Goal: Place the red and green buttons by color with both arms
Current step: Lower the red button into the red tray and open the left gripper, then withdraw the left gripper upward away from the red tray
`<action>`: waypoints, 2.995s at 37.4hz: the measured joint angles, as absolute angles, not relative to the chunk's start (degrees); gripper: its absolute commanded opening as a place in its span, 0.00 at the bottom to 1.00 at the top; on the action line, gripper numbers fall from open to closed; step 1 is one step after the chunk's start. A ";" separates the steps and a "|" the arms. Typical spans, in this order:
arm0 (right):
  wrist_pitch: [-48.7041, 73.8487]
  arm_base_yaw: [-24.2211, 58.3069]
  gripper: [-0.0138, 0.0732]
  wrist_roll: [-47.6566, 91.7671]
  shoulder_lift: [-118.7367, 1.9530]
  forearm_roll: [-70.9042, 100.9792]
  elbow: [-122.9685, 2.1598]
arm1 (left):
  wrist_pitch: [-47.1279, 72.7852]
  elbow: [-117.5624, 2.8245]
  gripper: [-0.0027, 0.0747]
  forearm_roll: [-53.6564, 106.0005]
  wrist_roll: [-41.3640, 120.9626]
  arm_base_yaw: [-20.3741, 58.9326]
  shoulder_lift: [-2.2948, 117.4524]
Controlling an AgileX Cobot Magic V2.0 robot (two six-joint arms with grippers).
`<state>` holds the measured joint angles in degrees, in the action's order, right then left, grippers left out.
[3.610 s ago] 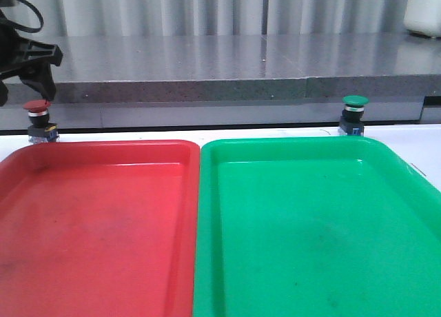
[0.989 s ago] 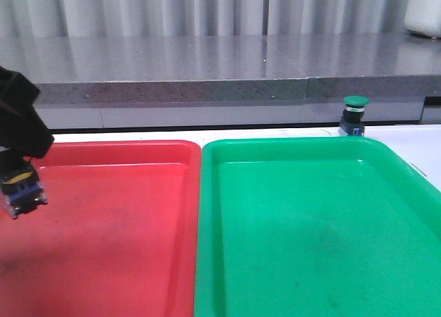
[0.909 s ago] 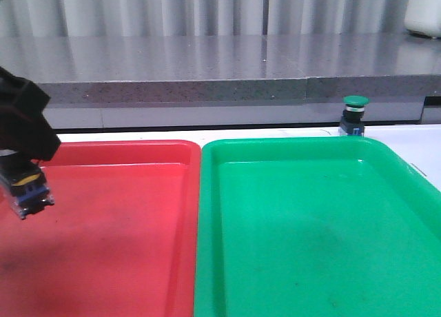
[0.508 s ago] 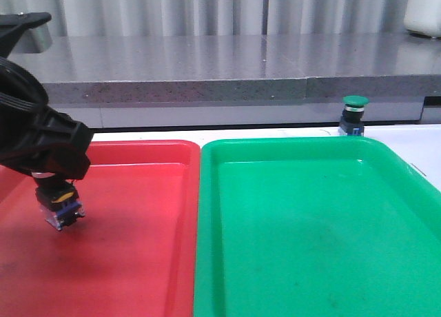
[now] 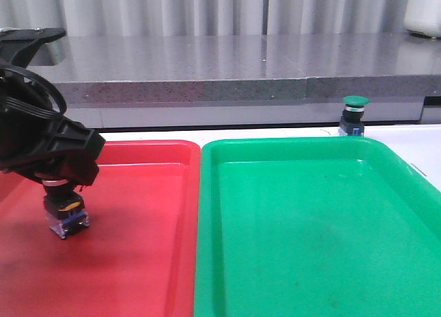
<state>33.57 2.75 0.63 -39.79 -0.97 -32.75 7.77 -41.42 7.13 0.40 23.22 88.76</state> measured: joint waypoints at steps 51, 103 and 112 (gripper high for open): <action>33.57 2.75 0.89 0.63 -39.79 -0.97 -32.75 | 43.43 -40.62 0.71 7.68 2.63 23.22 31.73; 28.77 3.08 0.89 0.63 -55.67 2.57 -43.34 | 44.17 -34.70 0.71 8.10 1.28 23.22 23.26; 26.47 3.08 0.89 0.63 -68.44 4.66 -52.99 | 44.14 -34.70 0.71 8.10 1.25 23.22 23.26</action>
<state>26.47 3.08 0.63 -68.44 4.66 -52.99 44.14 -34.70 8.10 1.25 23.22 23.26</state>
